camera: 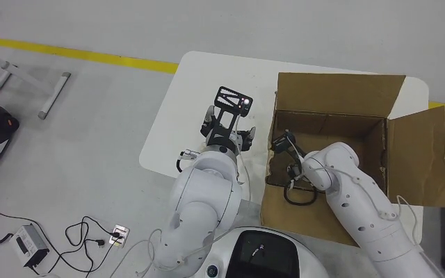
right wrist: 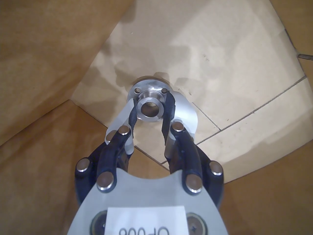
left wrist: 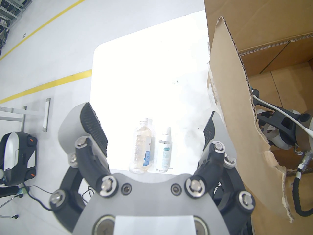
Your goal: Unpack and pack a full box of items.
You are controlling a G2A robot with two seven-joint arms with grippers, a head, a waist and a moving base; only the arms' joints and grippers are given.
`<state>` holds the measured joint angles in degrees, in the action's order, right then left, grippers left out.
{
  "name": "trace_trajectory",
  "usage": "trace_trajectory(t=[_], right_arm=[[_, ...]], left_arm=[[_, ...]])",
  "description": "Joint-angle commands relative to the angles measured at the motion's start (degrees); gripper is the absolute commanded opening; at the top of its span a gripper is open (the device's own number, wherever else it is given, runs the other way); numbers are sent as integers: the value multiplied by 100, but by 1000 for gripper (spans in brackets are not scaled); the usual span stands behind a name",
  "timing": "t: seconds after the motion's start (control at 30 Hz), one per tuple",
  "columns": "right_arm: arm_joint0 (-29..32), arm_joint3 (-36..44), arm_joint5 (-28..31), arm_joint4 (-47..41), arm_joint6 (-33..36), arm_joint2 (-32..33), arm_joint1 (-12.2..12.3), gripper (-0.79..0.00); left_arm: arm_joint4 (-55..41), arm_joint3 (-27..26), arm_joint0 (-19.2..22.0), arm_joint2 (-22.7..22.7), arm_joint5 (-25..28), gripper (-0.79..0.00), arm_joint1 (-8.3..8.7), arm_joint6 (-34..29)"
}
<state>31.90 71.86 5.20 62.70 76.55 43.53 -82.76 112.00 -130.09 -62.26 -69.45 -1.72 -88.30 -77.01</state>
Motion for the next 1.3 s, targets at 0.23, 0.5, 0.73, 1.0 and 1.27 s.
trace_trajectory(t=[0.23,0.5,0.73,1.0,1.27], right_arm=[[7,57,-79,54,28,59,-27,-785],[271,1021,-272,275,197,559,110,-785],[1035,2732,-131,543,252,1600,390,-785],[2024,4366,334,855,144,2495,618,-785],[2052,4395,336,881,140,2512,623,-785]], left_arm=[[0,0,0,0,0,0,0,0],[0,0,0,0,0,0,0,0],[0,0,0,0,0,0,0,0],[0,0,0,0,0,0,0,0],[0,0,0,0,0,0,0,0]])
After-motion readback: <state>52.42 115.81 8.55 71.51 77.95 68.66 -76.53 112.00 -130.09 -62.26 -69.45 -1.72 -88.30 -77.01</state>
